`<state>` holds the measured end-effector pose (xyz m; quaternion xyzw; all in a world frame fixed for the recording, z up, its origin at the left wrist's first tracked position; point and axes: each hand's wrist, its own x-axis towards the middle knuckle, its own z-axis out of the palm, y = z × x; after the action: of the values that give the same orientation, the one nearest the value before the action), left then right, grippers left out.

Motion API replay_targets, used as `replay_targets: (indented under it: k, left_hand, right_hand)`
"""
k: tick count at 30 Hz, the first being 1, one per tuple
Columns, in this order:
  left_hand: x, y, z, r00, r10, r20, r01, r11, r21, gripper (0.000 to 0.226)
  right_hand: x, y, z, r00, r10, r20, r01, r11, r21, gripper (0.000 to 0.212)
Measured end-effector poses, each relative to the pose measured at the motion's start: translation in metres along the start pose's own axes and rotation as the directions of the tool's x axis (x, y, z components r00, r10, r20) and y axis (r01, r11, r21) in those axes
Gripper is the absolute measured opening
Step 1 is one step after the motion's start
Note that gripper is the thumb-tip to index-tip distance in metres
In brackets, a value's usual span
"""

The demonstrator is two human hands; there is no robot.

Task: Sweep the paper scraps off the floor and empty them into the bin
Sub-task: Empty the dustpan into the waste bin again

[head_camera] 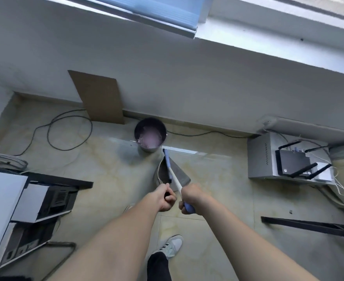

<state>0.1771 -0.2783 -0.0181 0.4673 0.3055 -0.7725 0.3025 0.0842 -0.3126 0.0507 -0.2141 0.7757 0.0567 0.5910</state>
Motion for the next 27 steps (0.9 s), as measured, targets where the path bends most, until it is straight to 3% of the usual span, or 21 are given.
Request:
replay_targets:
  k: [3,6,9,14,20,24,26,27]
  left_hand:
    - [0.014,0.006,-0.007,0.999,-0.033,-0.036,0.034,0.999,0.023,0.037]
    - [0.022,0.008,-0.012,0.996,-0.045,-0.072,0.048,0.998,0.03,0.032]
    - [0.033,0.011,-0.015,0.994,-0.042,-0.097,0.052,0.993,0.11,0.03]
    - [0.042,0.015,-0.017,0.962,-0.06,-0.265,0.14,0.946,0.293,0.038]
    - [0.049,0.009,-0.022,0.88,0.165,-0.445,0.114,0.837,0.535,0.029]
    - [0.047,0.021,-0.023,0.732,0.446,-0.516,-0.067,0.8,0.597,0.015]
    - [0.049,0.025,-0.027,0.719,0.45,-0.53,-0.063,0.801,0.595,0.01]
    - [0.051,0.024,-0.029,0.739,0.432,-0.516,-0.06,0.806,0.589,0.011]
  right_hand:
    - [0.014,0.005,0.006,0.996,0.016,0.085,-0.015,1.0,-0.015,0.02]
    - [0.021,0.014,0.011,0.991,-0.052,0.126,0.067,0.991,-0.115,0.026]
    - [0.026,0.018,0.012,0.984,-0.001,0.176,0.017,0.996,-0.087,0.021]
    - [0.04,0.023,0.013,0.995,-0.016,0.094,0.034,0.98,-0.196,0.012]
    - [0.042,0.032,0.009,0.999,-0.034,0.013,0.036,0.971,-0.237,0.019]
    - [0.044,0.035,0.016,1.0,-0.011,0.024,0.016,0.973,-0.232,0.044]
    - [0.053,0.04,0.023,0.999,-0.018,0.048,0.03,0.963,-0.268,0.057]
    - [0.066,0.045,0.027,0.998,-0.006,0.065,0.024,0.96,-0.279,0.053]
